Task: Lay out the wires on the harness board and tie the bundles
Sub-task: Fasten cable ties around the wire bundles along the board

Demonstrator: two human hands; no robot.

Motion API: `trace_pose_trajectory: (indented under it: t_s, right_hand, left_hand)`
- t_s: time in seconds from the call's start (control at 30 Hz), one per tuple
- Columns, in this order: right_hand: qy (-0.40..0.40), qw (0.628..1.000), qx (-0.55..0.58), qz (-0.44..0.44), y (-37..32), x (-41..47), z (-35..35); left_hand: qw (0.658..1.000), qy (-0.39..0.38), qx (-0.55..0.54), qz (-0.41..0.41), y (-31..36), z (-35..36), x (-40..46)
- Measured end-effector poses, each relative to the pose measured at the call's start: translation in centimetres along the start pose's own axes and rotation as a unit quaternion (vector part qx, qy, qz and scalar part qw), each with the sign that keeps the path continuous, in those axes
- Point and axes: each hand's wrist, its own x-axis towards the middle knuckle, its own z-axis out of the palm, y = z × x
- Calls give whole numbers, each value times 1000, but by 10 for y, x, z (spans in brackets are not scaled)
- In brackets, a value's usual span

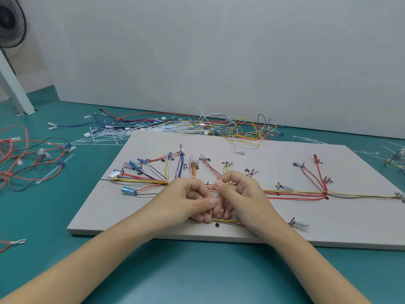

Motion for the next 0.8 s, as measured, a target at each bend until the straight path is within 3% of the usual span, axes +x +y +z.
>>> trace_pose_trajectory:
  t_s: [0.43, 0.8]
  right_hand:
    - [34, 999, 17, 13, -3, 0, -2]
    - [-54, 998, -9, 34, -7, -1, -16]
  left_hand:
    - [1000, 15, 20, 12, 2, 2, -3]
    - [1000, 26, 7, 5, 3, 2, -6]
